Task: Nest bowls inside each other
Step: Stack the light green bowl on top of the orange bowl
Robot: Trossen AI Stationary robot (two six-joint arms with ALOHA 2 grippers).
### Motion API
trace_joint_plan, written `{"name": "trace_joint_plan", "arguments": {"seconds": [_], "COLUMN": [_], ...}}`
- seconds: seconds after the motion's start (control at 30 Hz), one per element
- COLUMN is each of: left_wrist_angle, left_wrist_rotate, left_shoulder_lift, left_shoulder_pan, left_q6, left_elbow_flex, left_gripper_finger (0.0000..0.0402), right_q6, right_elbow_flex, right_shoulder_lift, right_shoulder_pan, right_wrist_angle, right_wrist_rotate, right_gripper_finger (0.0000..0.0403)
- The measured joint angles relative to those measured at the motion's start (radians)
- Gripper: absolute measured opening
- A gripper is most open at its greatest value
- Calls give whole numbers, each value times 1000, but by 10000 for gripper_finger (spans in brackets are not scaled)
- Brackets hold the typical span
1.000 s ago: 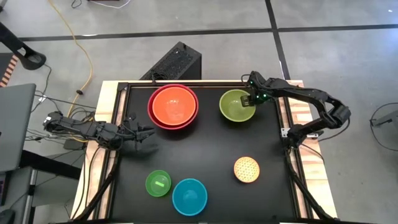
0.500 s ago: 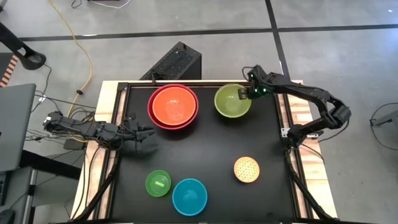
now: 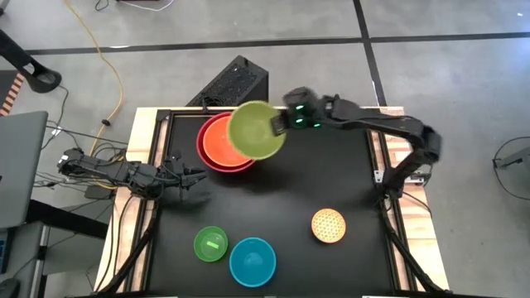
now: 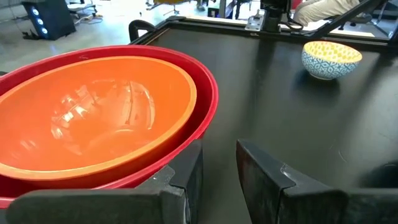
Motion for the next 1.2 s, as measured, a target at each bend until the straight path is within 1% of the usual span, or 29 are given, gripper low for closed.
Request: {"name": "trace_joint_plan", "arguments": {"seconds": [0.13,0.33,0.43,0.5,0.6,0.77,0.9,1.0,1.2], "left_wrist_angle": [4,9,9,9,8,7,7,6,6], "left_wrist_rotate": [1,10,26,25,25,25,25,25,25], "left_shoulder_lift": [0,0,0,0,0,0,0,0,0], "left_shoulder_pan": [0,0,0,0,0,0,0,0,0], "left_q6": [-6,-9,-10,-10,-8,5,7,8,8], "left_elbow_flex": [0,0,0,0,0,0,0,0,0], "left_gripper_finger": [87,87,87,87,87,87,87,87,87], "right_q6": [-68,-126,-130,-130,-130,-123,-120,-103,-107], "right_elbow_flex": [210,548,668,723,767,775,767,744,741], "right_shoulder_lift": [202,460,559,616,674,727,742,738,739], "right_shoulder_pan": [40,9,-18,-32,-35,-30,-30,-28,-30], "right_wrist_angle": [-13,-138,-211,-251,-266,-268,-283,-257,-272], "right_wrist_rotate": [4,-24,-27,-57,-91,-132,-125,-98,-98], "right_gripper_finger": [14,14,14,14,14,14,15,15,16]}}
